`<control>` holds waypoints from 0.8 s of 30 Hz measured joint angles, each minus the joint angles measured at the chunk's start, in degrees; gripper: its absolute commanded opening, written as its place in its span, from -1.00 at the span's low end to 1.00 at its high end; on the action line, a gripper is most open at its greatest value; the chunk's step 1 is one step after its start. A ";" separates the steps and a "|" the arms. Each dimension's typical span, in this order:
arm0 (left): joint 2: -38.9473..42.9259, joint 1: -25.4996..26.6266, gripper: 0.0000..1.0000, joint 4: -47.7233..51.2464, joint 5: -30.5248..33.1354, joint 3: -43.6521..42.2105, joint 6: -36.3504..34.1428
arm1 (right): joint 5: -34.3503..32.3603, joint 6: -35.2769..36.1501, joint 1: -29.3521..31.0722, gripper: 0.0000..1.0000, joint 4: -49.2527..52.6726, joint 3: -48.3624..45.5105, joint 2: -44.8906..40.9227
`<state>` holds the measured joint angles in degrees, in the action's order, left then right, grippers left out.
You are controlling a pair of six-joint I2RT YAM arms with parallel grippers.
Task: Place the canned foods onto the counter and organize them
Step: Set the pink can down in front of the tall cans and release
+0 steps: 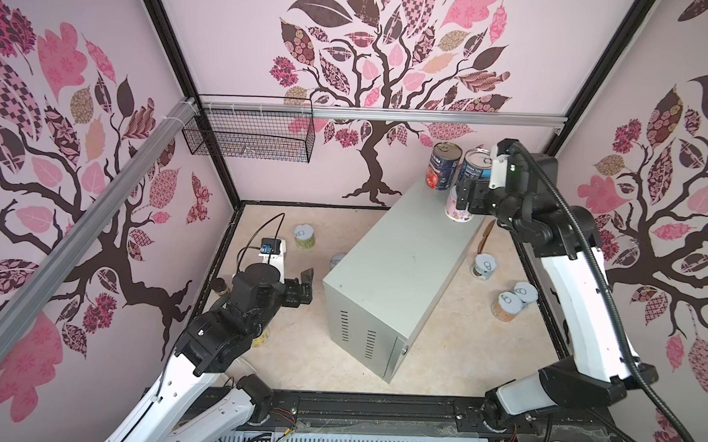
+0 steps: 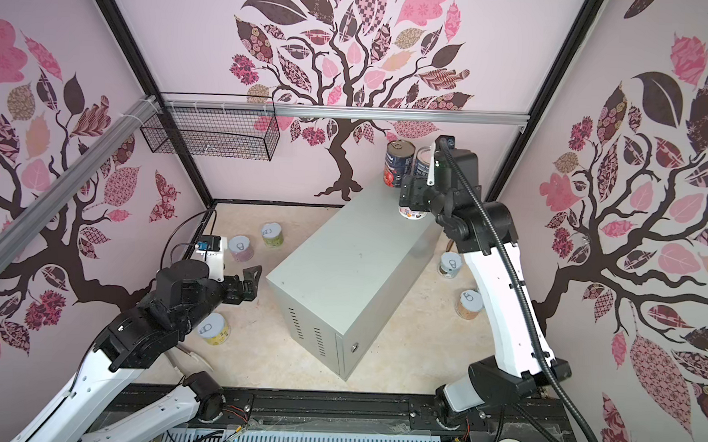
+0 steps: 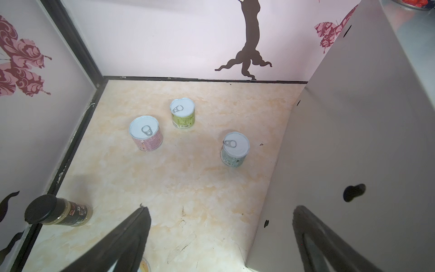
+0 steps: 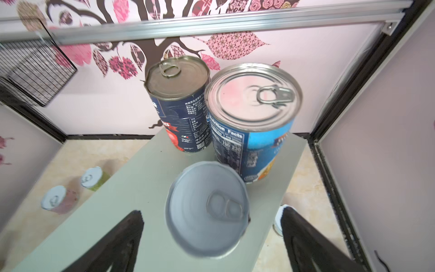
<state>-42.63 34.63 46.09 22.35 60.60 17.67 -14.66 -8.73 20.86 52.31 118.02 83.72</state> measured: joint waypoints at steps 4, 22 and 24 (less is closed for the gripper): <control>0.61 -0.04 0.96 0.15 0.92 0.74 -0.17 | 0.33 -0.59 0.00 0.45 -2.25 -6.71 -6.69; 0.79 -0.04 0.96 0.72 2.12 1.05 -0.17 | 3.63 -2.89 0.00 -0.19 -8.87 -20.26 -8.41; 0.74 -0.04 0.96 0.74 2.32 1.05 -0.20 | 3.76 -2.89 0.00 -0.19 -9.11 -20.24 -7.54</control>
<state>-41.89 34.59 46.83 24.67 61.65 17.47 -10.90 -11.62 20.86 43.20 97.78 76.18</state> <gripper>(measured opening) 0.981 0.407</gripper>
